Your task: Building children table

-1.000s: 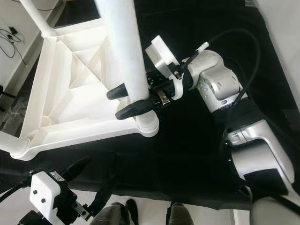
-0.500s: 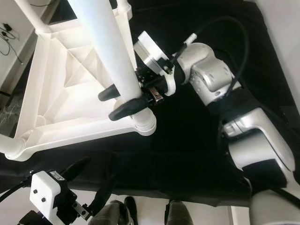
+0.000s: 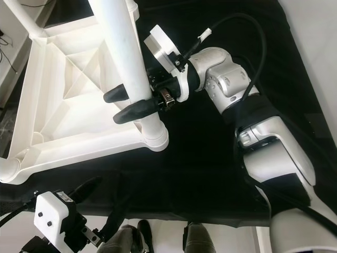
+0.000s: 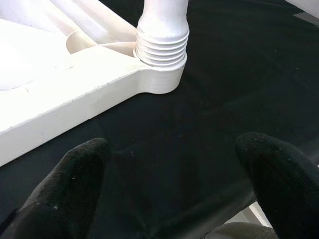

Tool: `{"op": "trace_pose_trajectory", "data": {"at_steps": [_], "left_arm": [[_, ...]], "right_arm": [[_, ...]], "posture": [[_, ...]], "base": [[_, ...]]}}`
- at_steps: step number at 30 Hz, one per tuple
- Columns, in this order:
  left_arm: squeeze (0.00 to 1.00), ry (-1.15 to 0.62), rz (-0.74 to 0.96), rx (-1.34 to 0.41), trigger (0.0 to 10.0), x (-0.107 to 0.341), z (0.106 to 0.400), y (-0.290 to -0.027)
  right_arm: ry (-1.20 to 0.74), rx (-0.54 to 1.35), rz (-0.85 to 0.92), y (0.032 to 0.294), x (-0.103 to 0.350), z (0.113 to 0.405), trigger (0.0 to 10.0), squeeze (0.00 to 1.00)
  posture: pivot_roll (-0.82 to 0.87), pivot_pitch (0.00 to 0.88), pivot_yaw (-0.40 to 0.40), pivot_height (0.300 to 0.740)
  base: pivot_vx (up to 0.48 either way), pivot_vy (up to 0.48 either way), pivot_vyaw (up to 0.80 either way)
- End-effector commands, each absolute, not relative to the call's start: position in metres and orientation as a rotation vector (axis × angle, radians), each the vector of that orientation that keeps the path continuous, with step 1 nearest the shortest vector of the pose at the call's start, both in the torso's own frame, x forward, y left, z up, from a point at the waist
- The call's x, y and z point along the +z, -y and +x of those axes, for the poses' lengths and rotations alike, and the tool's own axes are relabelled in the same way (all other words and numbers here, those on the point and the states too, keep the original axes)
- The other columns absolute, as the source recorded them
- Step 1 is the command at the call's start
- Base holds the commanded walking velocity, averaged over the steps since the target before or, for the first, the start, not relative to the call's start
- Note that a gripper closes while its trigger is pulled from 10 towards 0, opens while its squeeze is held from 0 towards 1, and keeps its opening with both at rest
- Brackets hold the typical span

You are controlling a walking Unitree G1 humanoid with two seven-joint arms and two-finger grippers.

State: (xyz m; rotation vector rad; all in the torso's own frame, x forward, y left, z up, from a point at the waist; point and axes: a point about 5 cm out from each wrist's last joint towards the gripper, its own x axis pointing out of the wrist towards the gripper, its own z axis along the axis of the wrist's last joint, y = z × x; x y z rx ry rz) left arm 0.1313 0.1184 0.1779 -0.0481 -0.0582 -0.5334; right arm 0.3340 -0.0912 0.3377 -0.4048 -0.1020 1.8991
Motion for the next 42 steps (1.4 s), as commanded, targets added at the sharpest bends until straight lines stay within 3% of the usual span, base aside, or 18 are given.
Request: {"op": "trace_pose_trajectory", "data": {"at_steps": [1,10,22,31,42], "left_arm": [[0.00,0.044,-0.044,-0.539,10.0,0.178,0.128,-0.119],[0.00,0.044,-0.044,-0.540,10.0,0.178,0.129,-0.119],[0.00,0.046,-0.046,-0.540,10.0,0.177,0.132,-0.119],[0.00,0.051,-0.042,-0.539,10.0,0.176,0.135,-0.122],[0.00,0.051,-0.040,-0.540,10.0,0.176,0.137,-0.122]], "right_arm": [[-0.021,1.868,-0.389,0.097,0.309,0.341,10.0,0.00],[0.005,1.759,-0.354,0.109,0.303,0.343,10.0,0.00],[-0.015,1.417,-0.453,0.128,0.293,0.338,10.0,0.00],[-0.099,1.067,-0.333,0.132,0.263,0.305,10.0,0.00],[-0.134,0.791,-0.291,0.136,0.256,0.301,10.0,0.00]], "posture": [[0.01,0.395,0.145,0.740],[0.00,0.395,0.150,0.740],[-0.02,0.399,0.142,0.740],[-0.04,0.400,0.143,0.740],[-0.05,0.396,0.144,0.740]], "base": [[0.000,0.000,0.00],[0.000,0.000,0.00],[0.000,0.000,0.00],[0.000,0.000,0.00],[0.000,0.000,0.00]]}}
